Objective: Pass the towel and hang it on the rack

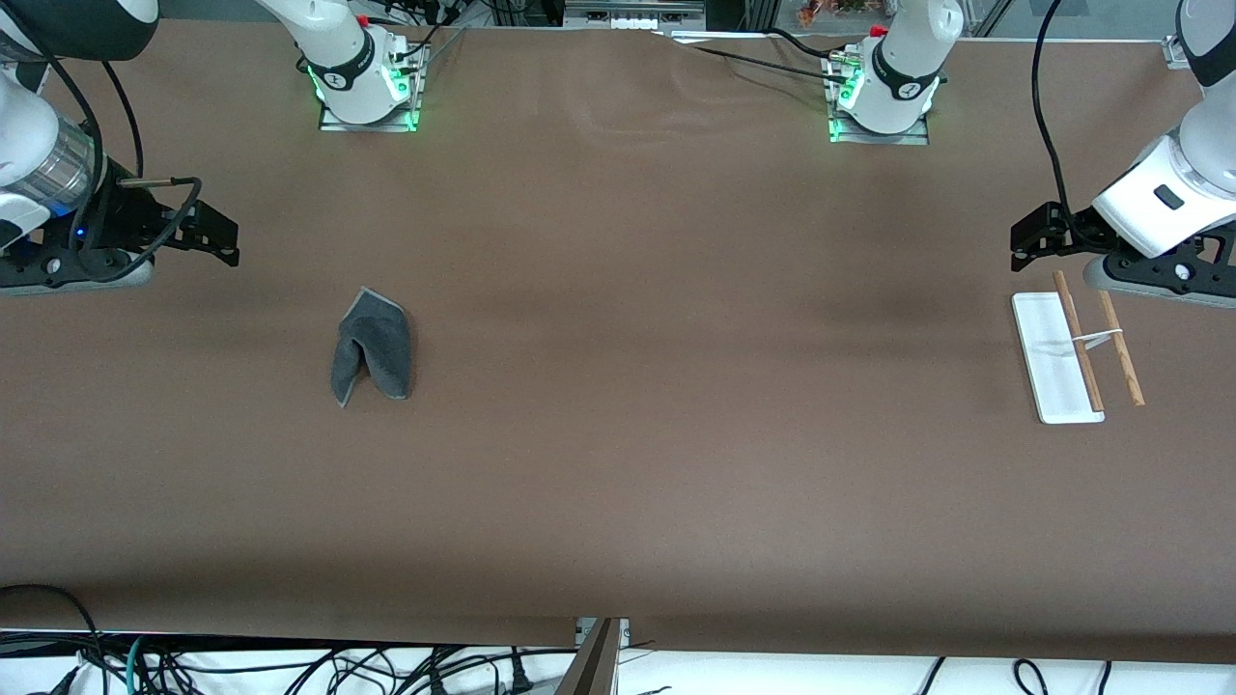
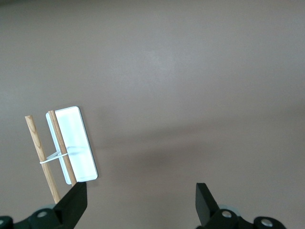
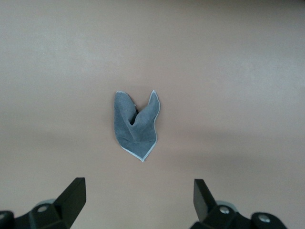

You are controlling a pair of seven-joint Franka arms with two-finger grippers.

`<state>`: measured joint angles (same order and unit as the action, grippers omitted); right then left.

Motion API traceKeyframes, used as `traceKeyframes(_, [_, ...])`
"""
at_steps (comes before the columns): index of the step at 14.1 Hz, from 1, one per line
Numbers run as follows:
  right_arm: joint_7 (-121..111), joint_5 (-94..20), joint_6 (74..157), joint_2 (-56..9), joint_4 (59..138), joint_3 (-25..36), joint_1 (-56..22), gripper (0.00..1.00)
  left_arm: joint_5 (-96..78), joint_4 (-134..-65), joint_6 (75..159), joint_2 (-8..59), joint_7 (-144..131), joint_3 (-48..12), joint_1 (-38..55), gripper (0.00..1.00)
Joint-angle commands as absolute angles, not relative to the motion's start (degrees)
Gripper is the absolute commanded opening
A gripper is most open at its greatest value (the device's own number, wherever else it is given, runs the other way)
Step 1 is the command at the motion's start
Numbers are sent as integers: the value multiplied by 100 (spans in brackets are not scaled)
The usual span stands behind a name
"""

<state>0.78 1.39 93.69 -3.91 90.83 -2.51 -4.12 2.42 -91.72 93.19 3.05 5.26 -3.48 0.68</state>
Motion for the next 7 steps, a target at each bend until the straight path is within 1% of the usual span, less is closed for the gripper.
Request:
traceKeyframes(1, [176, 237, 9255, -369, 9018, -272, -431, 100, 176, -8982, 9176, 387, 518, -343, 70, 100])
traceKeyframes(7, [193, 246, 9229, -360, 9053, -316, -439, 100, 176, -8982, 9176, 387, 536, -334, 53, 100])
